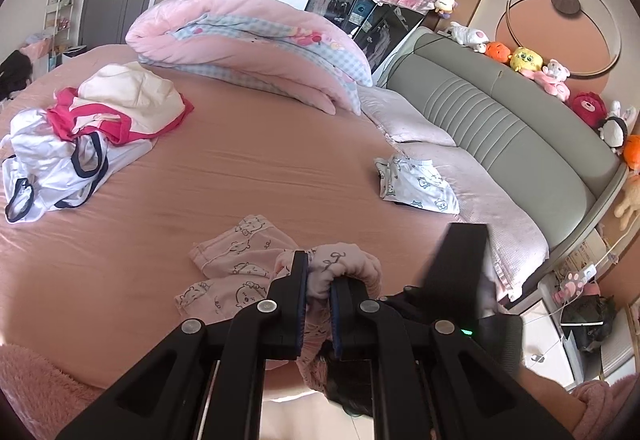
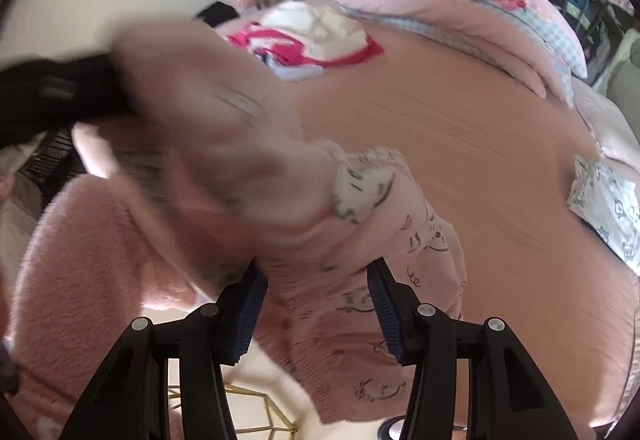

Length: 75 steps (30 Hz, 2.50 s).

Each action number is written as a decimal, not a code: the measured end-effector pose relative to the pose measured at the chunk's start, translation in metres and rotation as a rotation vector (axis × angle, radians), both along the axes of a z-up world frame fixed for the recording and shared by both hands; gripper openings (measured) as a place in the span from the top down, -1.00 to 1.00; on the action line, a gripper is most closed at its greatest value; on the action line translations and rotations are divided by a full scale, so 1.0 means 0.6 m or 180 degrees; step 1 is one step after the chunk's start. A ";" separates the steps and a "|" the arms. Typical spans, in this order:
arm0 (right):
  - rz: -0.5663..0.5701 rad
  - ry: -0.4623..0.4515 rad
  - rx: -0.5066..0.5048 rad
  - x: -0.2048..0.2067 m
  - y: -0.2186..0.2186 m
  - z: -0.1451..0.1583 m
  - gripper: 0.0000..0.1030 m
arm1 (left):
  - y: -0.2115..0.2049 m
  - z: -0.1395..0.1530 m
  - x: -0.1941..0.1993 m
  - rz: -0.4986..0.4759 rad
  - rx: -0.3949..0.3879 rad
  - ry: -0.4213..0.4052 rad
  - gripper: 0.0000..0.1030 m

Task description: Fold clothes

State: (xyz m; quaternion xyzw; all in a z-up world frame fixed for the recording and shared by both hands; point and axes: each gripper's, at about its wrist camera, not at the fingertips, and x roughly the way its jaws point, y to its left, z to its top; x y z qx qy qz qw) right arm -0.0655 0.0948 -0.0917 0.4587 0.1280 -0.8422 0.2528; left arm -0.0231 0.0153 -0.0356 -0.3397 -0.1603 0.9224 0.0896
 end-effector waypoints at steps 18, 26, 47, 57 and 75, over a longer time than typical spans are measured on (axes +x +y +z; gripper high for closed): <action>-0.1113 0.0806 -0.0629 0.036 0.160 0.201 0.67 | 0.092 -0.133 -0.051 -0.0337 -0.0717 -0.0528 0.69; -0.1169 0.0737 -0.0770 0.048 0.174 0.210 0.67 | 0.081 -0.152 -0.051 -0.0208 -0.0736 -0.0561 0.45; -0.1070 -0.0033 -0.0076 0.020 0.171 0.074 0.64 | -0.035 0.015 0.013 0.0230 0.0077 0.0242 0.91; -0.1208 -0.0519 0.0194 0.020 0.203 -0.055 0.55 | -0.054 0.048 0.030 0.0326 0.0267 0.0437 0.93; -0.1077 0.2086 -0.0838 0.004 0.256 0.562 0.81 | -0.071 0.381 0.011 0.0205 -0.0577 0.1757 0.93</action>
